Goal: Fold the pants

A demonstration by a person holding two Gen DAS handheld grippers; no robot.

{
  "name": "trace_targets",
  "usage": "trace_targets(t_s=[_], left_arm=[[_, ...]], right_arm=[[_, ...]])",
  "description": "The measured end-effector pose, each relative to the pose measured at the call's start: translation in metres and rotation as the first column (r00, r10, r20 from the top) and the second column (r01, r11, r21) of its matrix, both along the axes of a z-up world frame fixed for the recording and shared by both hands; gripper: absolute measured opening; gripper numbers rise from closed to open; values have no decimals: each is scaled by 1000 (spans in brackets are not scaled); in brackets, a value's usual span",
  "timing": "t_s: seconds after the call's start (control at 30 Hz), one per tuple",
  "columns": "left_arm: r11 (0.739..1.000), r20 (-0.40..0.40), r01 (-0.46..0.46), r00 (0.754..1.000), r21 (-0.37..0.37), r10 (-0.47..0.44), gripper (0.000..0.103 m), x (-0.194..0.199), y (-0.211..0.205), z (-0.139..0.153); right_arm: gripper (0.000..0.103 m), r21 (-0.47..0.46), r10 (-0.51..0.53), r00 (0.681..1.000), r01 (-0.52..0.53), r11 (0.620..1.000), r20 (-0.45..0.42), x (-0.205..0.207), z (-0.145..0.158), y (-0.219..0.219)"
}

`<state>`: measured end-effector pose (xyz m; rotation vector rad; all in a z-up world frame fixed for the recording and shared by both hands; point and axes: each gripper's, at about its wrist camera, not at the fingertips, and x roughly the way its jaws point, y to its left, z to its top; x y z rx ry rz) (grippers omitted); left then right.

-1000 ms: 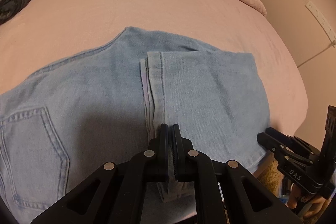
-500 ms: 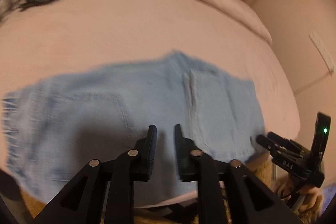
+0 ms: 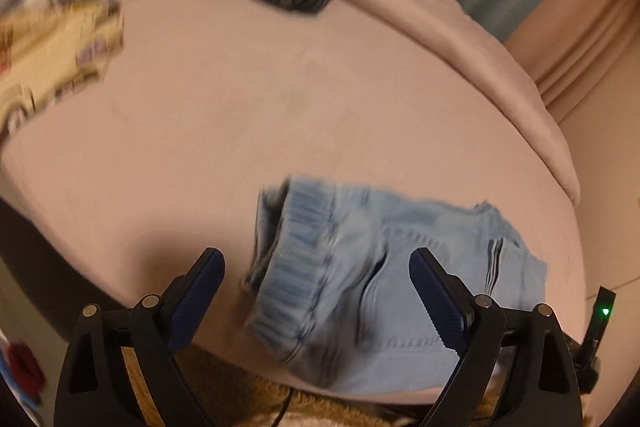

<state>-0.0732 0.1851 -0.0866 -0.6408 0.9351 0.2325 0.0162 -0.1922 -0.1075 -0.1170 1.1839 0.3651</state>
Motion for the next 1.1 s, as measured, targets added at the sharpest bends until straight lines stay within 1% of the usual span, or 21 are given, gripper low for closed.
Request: trace_targets(t_s=[0.03, 0.1, 0.17, 0.2, 0.27, 0.3, 0.37, 0.4, 0.47, 0.5, 0.57, 0.6, 0.63, 0.67, 0.73, 0.77, 0.87, 0.93, 1.03, 1.1], left_arm=[[999, -11, 12, 1000, -36, -13, 93, 0, 0, -11], [998, -42, 25, 999, -58, -28, 93, 2, -4, -25], [999, -84, 16, 996, -49, -20, 93, 6, -5, -37], [999, -89, 11, 996, -43, -15, 93, 10, -8, -40], [1000, -72, 20, 997, 8, -19, 93, 11, -17, -35], [998, -71, 41, 997, 41, -39, 93, 15, -22, -36], [996, -87, 51, 995, 75, -44, 93, 17, -25, -38], [994, -97, 49, 994, 93, -40, 91, 19, -28, -37], [991, -114, 68, 992, 113, -55, 77, 22, -35, -34], [991, -126, 69, 991, 117, -54, 74, 24, -38, -32], [991, -133, 55, 990, 123, -39, 55, 25, -39, -28], [992, -132, 42, 991, 118, -26, 52, 25, -38, -24], [993, -131, 37, 991, 111, -22, 47, 25, -38, -22], [994, -125, 31, 992, 101, -18, 42, 23, -37, -19], [993, -104, 47, 994, 104, -36, 38, 20, -39, -4], [993, -82, 54, 996, 105, -45, 38, 17, -41, 4], [989, 25, 104, 994, 110, -107, 37, 11, -52, 42], [980, 100, 163, 980, 118, -175, 37, 8, -68, 67], [960, 154, 246, 952, 132, -265, 37, 13, -93, 87], [940, 180, 314, 925, 131, -334, 37, 21, -113, 96]], right_arm=[[69, -10, 6, 1000, -6, 1000, 6, -1, 0, 3], [73, -8, 1, 1000, -1, 1000, 2, 0, -1, 6], [74, -7, -3, 1000, 3, 1000, 1, 0, -1, 10], [75, -9, -3, 1000, 3, 1000, 3, 0, -2, 12], [76, -11, -2, 1000, 2, 1000, 8, -2, -3, 14], [77, -13, 0, 1000, 0, 1000, 11, -1, -3, 15], [78, -15, 3, 1000, -3, 1000, 15, -2, -4, 17], [78, -13, 1, 1000, -1, 1000, 15, -1, -4, 18], [79, -10, 2, 1000, -1, 1000, 18, -4, -4, 13], [79, -10, 3, 1000, -3, 1000, 19, -3, -4, 13], [80, -7, 3, 1000, -3, 1000, 21, -4, -5, 12], [80, -6, 1, 1000, -1, 1000, 22, -4, -4, 11], [80, -4, 1, 1000, -1, 1000, 23, -5, -4, 10], [80, -2, 1, 1000, -1, 1000, 23, -6, -4, 9], [80, 1, 3, 1000, -3, 1000, 22, -6, -3, 6], [80, 3, 4, 1000, -4, 1000, 22, -7, -3, 5], [79, 15, 1, 1000, -1, 1000, 17, -7, -1, 0], [78, 28, -10, 1000, 9, 1000, 15, -7, 0, -3], [75, 57, -28, 1000, 28, 998, 6, -6, 3, -10], [75, 72, -43, 999, 43, 996, 3, -5, 6, -16]])
